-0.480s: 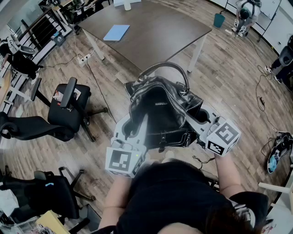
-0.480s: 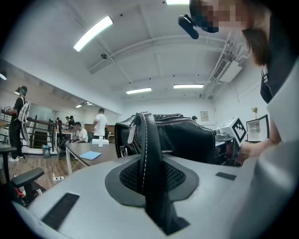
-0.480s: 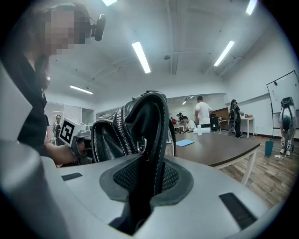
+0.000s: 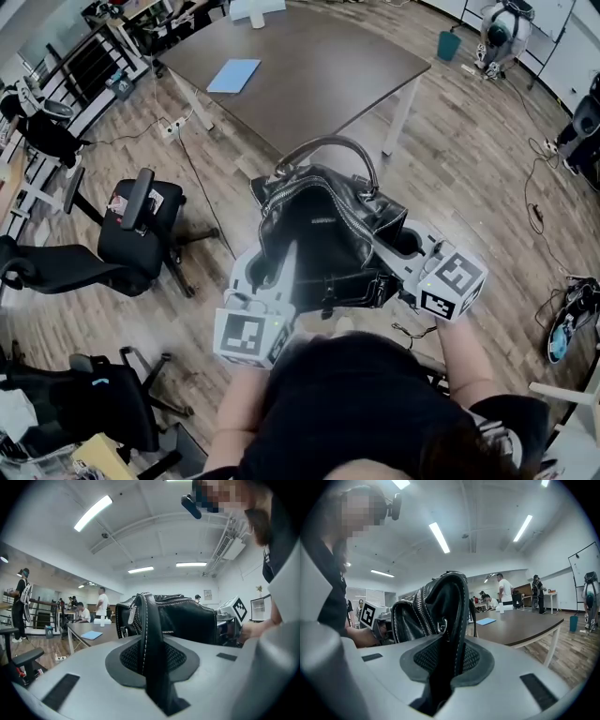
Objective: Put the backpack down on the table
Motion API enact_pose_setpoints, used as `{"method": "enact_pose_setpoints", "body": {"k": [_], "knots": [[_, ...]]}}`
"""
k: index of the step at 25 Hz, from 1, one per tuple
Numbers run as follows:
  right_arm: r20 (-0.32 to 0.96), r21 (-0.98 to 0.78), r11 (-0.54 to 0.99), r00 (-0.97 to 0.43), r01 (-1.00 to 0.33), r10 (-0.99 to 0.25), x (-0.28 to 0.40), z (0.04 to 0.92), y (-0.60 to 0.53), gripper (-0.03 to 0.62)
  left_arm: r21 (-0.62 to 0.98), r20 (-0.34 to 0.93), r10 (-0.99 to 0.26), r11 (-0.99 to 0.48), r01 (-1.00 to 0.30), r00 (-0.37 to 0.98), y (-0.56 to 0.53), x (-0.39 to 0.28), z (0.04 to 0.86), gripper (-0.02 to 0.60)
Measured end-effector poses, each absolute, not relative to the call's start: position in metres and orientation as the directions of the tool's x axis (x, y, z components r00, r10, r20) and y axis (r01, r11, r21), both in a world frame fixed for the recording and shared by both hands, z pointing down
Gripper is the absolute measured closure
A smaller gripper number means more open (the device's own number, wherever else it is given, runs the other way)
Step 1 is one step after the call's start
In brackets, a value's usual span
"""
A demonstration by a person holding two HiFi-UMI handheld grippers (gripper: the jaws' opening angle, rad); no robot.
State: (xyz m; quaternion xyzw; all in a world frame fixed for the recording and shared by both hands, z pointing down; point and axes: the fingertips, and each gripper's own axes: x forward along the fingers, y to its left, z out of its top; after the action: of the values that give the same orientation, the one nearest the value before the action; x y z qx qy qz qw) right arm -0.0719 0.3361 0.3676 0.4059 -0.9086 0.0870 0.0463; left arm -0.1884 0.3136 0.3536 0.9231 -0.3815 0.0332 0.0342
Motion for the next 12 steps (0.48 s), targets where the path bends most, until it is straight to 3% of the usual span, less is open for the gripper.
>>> {"method": "enact_pose_setpoints", "body": {"k": [12], "knots": [[0.155,-0.116,0.664,-0.674,-0.739,-0.722,-0.027,0.37,0.333,0.513,0.037,0.096,-0.725,-0.682,-0.731,0.682,0.312,-0.145,0.355,0.497]]}}
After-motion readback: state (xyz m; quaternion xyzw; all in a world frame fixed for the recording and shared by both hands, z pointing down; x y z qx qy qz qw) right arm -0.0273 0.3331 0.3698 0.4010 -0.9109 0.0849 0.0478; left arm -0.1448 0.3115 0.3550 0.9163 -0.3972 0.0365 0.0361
